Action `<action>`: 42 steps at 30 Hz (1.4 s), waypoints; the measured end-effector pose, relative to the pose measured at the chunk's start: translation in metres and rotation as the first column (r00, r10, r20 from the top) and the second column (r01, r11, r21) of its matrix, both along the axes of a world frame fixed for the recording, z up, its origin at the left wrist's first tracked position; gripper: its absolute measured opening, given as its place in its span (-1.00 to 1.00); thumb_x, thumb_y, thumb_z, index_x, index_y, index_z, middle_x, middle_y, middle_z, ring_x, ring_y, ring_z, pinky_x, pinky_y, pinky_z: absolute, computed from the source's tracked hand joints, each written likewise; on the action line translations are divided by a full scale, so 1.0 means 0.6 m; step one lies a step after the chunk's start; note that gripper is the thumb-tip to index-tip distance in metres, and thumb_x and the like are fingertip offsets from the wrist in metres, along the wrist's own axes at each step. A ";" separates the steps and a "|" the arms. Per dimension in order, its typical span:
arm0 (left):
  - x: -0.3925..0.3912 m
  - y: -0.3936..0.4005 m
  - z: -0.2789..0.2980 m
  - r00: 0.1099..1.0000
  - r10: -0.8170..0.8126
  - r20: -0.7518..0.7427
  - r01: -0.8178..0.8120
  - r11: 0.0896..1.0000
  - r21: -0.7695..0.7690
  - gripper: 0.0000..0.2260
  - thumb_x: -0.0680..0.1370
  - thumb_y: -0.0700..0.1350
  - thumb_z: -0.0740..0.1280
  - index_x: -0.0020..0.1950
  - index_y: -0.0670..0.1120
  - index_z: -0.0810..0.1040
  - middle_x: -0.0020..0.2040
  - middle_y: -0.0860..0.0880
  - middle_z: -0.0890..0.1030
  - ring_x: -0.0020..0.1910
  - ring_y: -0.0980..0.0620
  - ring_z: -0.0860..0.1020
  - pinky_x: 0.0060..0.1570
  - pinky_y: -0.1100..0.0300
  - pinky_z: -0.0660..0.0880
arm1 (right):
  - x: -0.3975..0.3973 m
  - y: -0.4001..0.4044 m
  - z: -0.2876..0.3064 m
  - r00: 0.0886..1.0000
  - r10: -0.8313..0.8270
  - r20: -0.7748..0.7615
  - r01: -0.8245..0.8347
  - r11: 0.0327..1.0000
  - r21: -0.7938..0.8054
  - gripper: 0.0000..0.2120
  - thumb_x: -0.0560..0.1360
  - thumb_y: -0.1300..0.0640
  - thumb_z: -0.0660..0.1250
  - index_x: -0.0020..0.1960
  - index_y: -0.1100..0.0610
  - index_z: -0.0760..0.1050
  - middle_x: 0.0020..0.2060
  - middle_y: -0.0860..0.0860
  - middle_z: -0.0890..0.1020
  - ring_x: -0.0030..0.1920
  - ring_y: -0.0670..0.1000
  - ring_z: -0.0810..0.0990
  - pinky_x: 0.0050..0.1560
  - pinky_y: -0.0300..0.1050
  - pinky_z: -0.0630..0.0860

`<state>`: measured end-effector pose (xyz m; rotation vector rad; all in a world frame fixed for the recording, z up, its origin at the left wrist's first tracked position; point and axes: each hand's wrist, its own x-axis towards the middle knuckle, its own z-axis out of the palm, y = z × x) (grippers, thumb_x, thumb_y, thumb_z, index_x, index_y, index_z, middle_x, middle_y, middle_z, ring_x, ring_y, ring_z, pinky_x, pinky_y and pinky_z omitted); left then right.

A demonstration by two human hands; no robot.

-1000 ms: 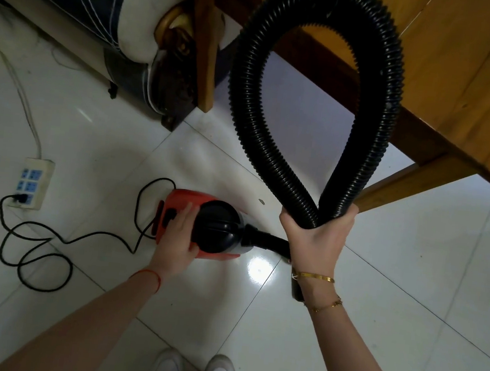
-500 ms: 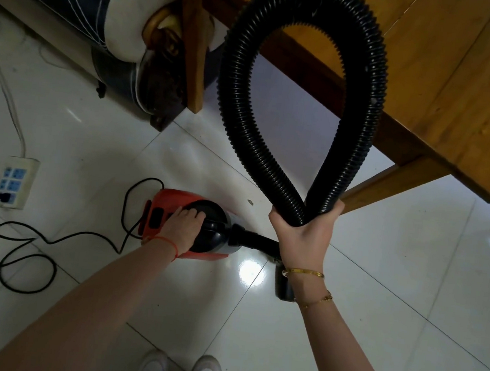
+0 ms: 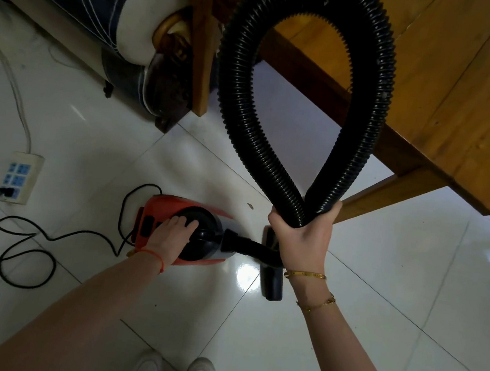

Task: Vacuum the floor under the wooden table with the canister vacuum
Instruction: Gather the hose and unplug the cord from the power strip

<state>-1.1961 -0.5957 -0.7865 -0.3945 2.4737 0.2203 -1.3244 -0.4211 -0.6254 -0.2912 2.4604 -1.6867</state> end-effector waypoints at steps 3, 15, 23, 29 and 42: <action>0.017 -0.015 0.033 0.999 0.048 -0.016 -0.048 0.999 0.016 -0.53 0.61 -0.22 0.16 0.51 -0.08 0.15 0.28 -0.15 0.40 0.25 -0.10 0.38 0.21 0.12 0.37 | 0.004 -0.027 0.028 0.999 0.042 0.006 -0.042 0.999 -0.007 -0.38 0.27 0.30 0.50 0.02 -0.16 0.20 -0.08 0.05 0.45 -0.13 -0.18 0.47 -0.15 -0.36 0.52; 0.131 -0.119 0.190 0.958 0.279 -0.059 -0.279 0.960 0.018 -0.51 0.63 -0.16 0.18 0.54 -0.09 0.11 0.29 -0.14 0.44 0.25 -0.09 0.40 0.18 0.13 0.39 | 0.044 -0.194 0.174 0.957 0.290 -0.021 -0.290 0.955 -0.063 -0.41 0.28 0.29 0.50 0.03 -0.10 0.19 -0.10 0.18 0.45 -0.13 0.03 0.48 -0.21 -0.26 0.51; 0.211 -0.206 0.283 0.888 0.453 -0.079 -0.450 0.892 0.047 -0.51 0.64 -0.15 0.19 0.54 -0.12 0.12 0.32 -0.17 0.42 0.27 -0.10 0.39 0.19 0.13 0.41 | 0.078 -0.323 0.248 0.905 0.422 -0.047 -0.424 0.900 -0.095 -0.42 0.28 0.25 0.49 0.13 0.06 0.21 -0.09 0.07 0.42 -0.12 -0.05 0.45 -0.16 -0.26 0.48; 0.234 -0.267 0.294 0.845 0.527 -0.088 -0.521 0.849 0.084 -0.52 0.63 -0.15 0.18 0.53 -0.12 0.14 0.35 -0.15 0.39 0.29 -0.09 0.39 0.22 0.14 0.39 | 0.087 -0.419 0.264 0.865 0.501 -0.029 -0.502 0.861 -0.085 -0.42 0.29 0.30 0.50 0.14 0.11 0.22 -0.12 -0.09 0.43 -0.13 -0.28 0.46 -0.15 -0.45 0.44; 0.145 -0.370 0.188 0.808 0.586 -0.060 -0.562 0.798 0.215 -0.54 0.65 -0.13 0.14 0.53 -0.13 0.13 0.34 -0.17 0.40 0.30 -0.12 0.38 0.28 0.09 0.33 | 0.041 -0.622 0.172 0.839 0.544 0.017 -0.544 0.837 0.052 -0.38 0.19 0.09 0.48 0.10 0.07 0.19 -0.06 0.06 0.44 -0.07 -0.02 0.49 -0.23 -0.39 0.44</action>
